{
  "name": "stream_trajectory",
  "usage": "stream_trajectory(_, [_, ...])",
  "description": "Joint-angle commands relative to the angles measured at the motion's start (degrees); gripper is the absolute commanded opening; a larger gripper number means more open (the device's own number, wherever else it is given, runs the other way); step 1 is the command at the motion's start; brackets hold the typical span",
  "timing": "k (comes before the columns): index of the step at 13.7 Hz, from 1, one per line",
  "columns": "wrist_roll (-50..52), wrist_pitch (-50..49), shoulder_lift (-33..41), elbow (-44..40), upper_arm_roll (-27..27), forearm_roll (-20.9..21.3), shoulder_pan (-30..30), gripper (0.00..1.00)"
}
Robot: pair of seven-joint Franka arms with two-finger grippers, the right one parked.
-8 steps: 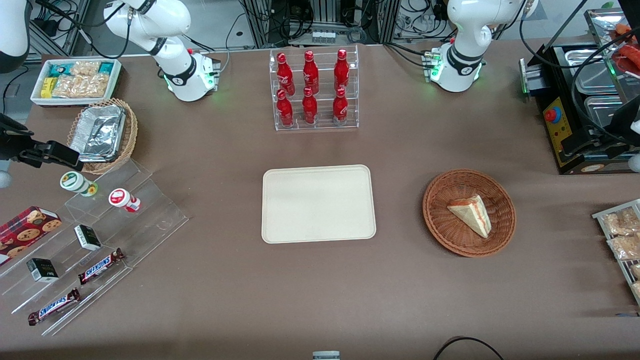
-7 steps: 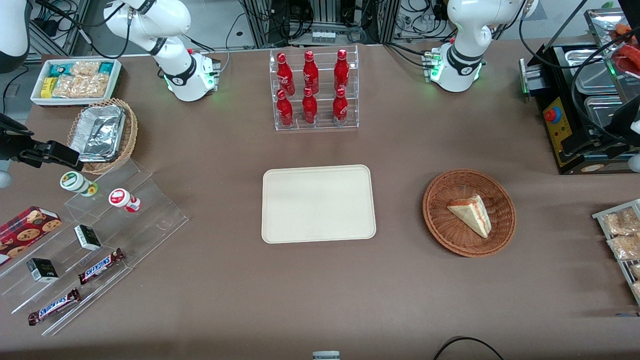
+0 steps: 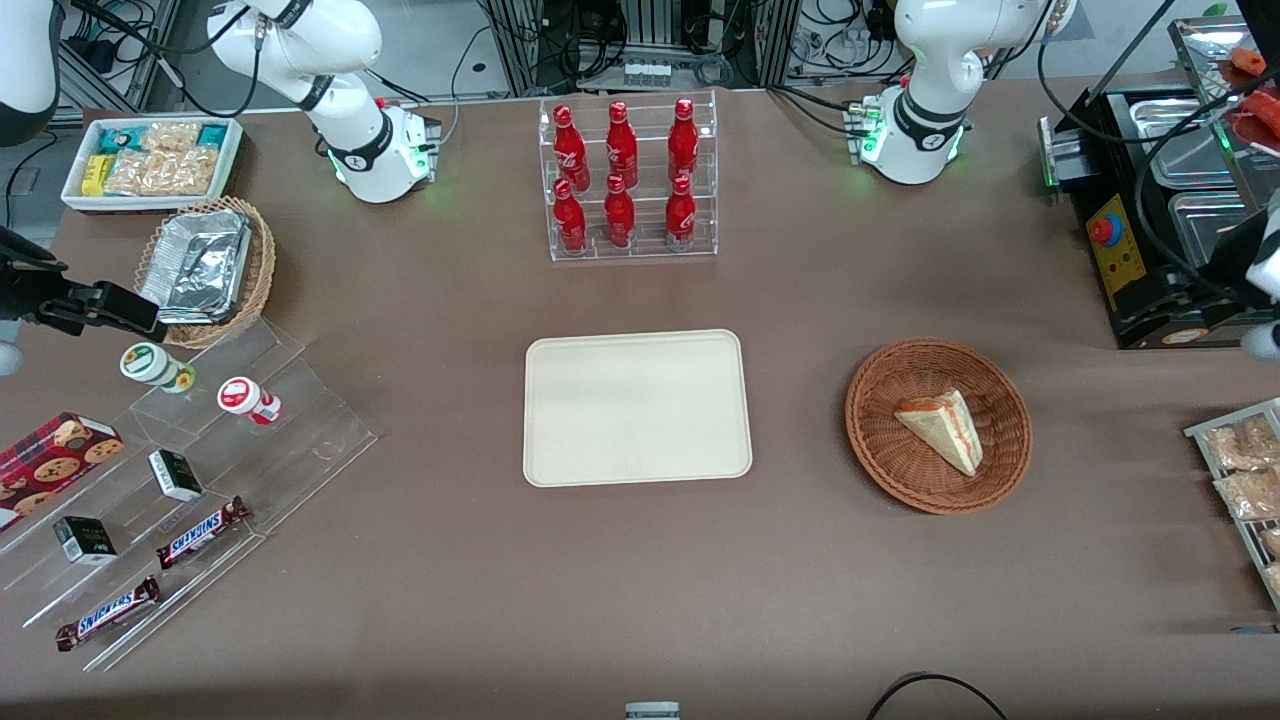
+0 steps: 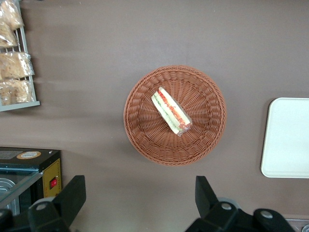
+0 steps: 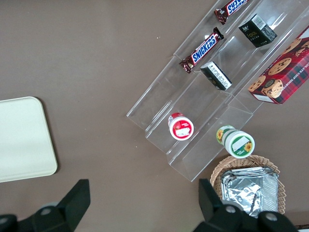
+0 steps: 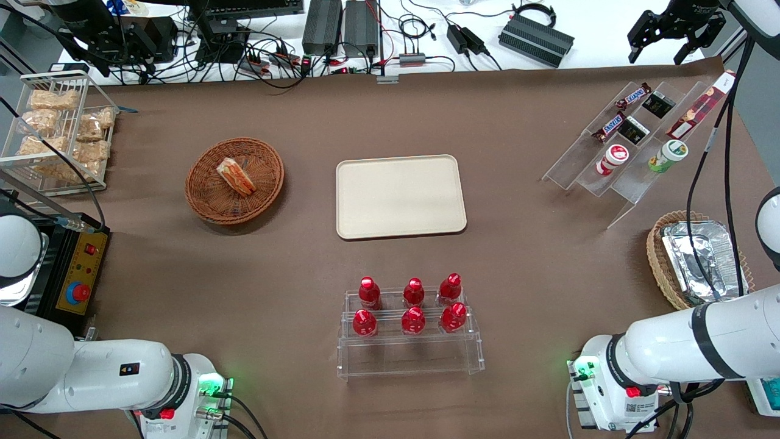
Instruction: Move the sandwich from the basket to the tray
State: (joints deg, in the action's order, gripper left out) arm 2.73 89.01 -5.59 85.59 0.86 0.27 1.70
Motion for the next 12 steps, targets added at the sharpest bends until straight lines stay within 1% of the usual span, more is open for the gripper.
stream_trajectory(1, [-0.5, 1.4, -0.9, 1.3, 0.1, -0.1, 0.1, 1.00])
stream_trajectory(5, [1.2, 11.4, -0.5, 10.9, 0.3, -0.6, -0.3, 1.00])
stream_trajectory(7, [4.5, 15.5, -0.3, 14.6, 0.3, -0.7, -0.3, 1.00])
stream_trajectory(9, [9.2, 19.8, -0.4, 18.1, 0.5, -0.9, -0.5, 1.00])
stream_trajectory(12, [17.9, 28.9, -0.1, 25.2, 1.6, -0.8, -1.3, 1.00])
